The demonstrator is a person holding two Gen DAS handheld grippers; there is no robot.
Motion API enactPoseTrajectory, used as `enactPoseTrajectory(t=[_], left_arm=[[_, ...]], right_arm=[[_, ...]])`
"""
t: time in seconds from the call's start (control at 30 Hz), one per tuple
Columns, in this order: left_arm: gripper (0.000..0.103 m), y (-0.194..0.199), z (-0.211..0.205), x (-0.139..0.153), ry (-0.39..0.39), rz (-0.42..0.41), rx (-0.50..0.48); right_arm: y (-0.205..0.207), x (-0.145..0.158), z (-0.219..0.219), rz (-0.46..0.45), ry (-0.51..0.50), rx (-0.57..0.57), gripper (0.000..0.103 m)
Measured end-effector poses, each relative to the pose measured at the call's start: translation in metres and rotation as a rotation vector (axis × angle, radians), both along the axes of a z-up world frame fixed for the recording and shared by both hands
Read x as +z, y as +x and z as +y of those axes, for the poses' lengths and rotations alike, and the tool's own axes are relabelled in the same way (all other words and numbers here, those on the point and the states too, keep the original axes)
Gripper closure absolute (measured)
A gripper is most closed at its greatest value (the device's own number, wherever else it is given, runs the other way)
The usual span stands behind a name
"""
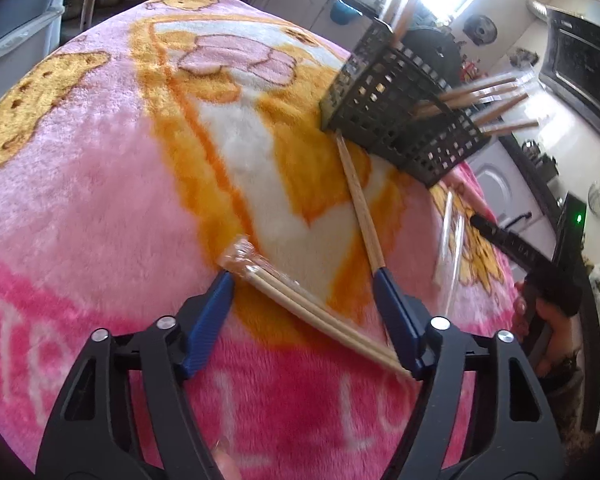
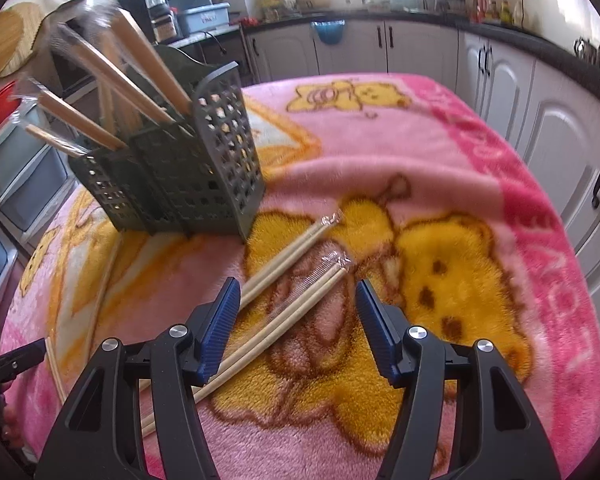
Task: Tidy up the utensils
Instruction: 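Close the left tool on a wrapped chopstick pair while the right tool grasps another pair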
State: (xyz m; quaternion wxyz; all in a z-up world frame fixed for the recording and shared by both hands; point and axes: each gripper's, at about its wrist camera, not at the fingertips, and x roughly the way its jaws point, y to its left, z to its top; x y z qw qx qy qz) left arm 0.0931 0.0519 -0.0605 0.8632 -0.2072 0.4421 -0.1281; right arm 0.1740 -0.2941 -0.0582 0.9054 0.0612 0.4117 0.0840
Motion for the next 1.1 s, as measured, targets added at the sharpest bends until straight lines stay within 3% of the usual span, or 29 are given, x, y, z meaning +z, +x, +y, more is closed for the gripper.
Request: enactPoseTrajectory(t=[0.33, 0.7, 0.87, 1.1], left_arm=[[0.074, 0.034, 0.006, -0.002, 0.034, -0.002, 0.041], [0.101, 0.044, 0.014, -0.007, 0.027, -0.003, 0.048], [0.103, 0.047, 0.020, -0.001, -0.026, -0.024, 0.033], [0.103, 0.045, 0.016, 0.049, -0.046, -0.167, -0.020]], right_arm=[[0.037, -0.021, -0.015, 0.098, 0.085, -0.066, 0.073], [0.056, -0.026, -0.026, 0.108, 0.115, -0.102, 0.088], [0.059, -0.022, -0.032, 0.092, 0.144, -0.107, 0.091], [0.038, 0.015, -0.038, -0.021, 0.197, -0.102, 0.096]])
